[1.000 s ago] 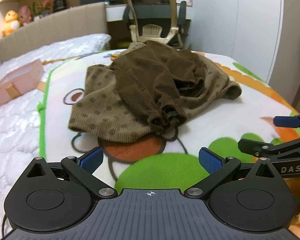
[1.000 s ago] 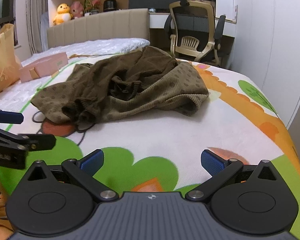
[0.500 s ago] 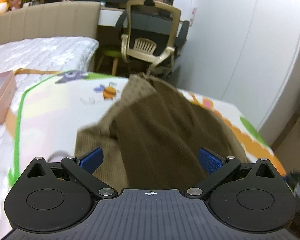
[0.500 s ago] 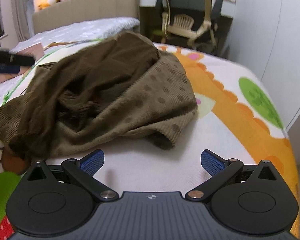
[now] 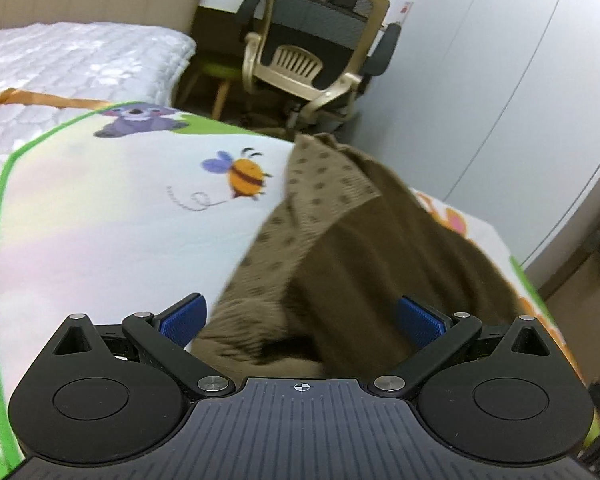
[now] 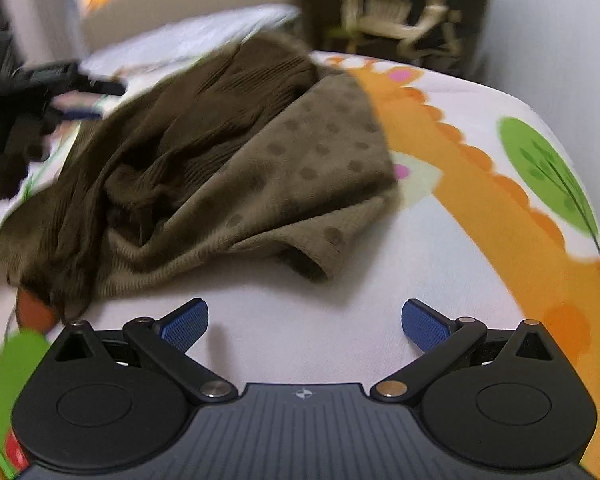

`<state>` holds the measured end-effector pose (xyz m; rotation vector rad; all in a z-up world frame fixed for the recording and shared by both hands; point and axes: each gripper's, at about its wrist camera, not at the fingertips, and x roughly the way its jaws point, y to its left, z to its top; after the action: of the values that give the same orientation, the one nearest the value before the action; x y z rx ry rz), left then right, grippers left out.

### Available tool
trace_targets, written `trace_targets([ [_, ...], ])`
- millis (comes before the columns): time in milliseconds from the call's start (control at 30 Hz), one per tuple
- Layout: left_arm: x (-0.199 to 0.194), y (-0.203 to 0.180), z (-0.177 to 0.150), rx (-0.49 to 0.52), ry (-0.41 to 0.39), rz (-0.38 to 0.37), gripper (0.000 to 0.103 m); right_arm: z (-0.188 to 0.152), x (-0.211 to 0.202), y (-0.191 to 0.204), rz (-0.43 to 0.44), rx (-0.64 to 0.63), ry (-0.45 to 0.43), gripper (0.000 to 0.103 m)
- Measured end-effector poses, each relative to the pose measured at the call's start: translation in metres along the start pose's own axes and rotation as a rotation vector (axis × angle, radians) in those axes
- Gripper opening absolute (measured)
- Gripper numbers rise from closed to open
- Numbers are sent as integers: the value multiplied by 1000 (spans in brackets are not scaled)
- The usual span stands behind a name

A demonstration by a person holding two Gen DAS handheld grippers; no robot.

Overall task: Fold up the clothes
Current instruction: 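Grasp the dress shoulder with the left tool while the right tool grasps the other shoulder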

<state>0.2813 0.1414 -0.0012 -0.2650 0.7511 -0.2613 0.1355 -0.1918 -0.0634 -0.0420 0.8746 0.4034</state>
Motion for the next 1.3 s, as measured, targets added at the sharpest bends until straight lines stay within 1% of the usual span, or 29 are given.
trace_targets([
  [67, 0, 6, -1, 11, -3, -2, 103, 20, -10, -7, -12, 4, -123, 103],
  [133, 3, 9, 1, 23, -23, -36, 103, 52, -9, -14, -29, 15, -241, 103],
  [167, 8, 10, 4, 20, -27, -50, 103, 71, 2, -18, -32, 26, -263, 103],
  [200, 15, 11, 6, -4, -9, -54, 103, 90, 13, -22, -35, 37, -281, 103],
  [233, 22, 12, 8, -28, 10, -57, 103, 109, 29, -27, -37, 58, -279, 102],
  [267, 29, 14, 10, -51, 28, -60, 103, 125, 48, -31, -39, 79, -268, 92],
  [300, 36, 15, 12, -75, 46, -63, 103, 134, 68, -35, -26, 106, -243, 79],
  [333, 43, 16, 14, -98, 64, -67, 103, 142, 87, -39, -11, 133, -216, 74],
  [400, 45, 16, 11, -91, 56, -66, 103, 157, 126, -46, 19, 188, -163, 58],
  [433, 44, 14, 9, -85, 60, -66, 103, 155, 130, -42, 29, 168, -157, 56],
  [467, 42, 12, 7, -79, 64, -67, 103, 150, 134, -37, 39, 141, -153, 58],
  [533, 36, 8, -1, -64, 68, -75, 103, 142, 140, -26, 57, 87, -145, 57],
  [600, 27, -3, -14, -27, 88, -83, 103, 125, 127, -13, 77, 23, -125, 56],
  [700, 4, -22, -40, 21, 117, -104, 103, 89, 91, -2, 86, -47, -99, 56],
  [767, -20, -33, -65, 52, 138, -127, 103, 62, 64, -2, 99, -49, -82, 56],
  [833, -42, -43, -88, 60, 161, -154, 103, 30, 32, -5, 107, -42, -68, 56],
  [867, -51, -47, -99, 60, 158, -153, 103, 14, 19, -6, 104, -47, -65, 56],
  [967, -79, -57, -130, 58, 147, -151, 103, -26, -13, -4, 71, -71, -94, 56],
  [1033, -86, -60, -142, 65, 113, -123, 103, -48, -26, -3, 47, -72, -124, 58],
  [1133, -82, -69, -141, 81, 104, -65, 103, -55, -27, 0, 29, -38, -172, 62],
  [1200, -78, -77, -138, 99, 105, -21, 103, -56, -23, 3, 18, -16, -197, 71],
  [1233, -74, -81, -136, 128, 106, -14, 103, -54, -21, 5, 12, -15, -201, 73],
  [1300, -76, -79, -135, 133, 91, -5, 103, -51, -19, 7, 4, -17, -203, 73],
])
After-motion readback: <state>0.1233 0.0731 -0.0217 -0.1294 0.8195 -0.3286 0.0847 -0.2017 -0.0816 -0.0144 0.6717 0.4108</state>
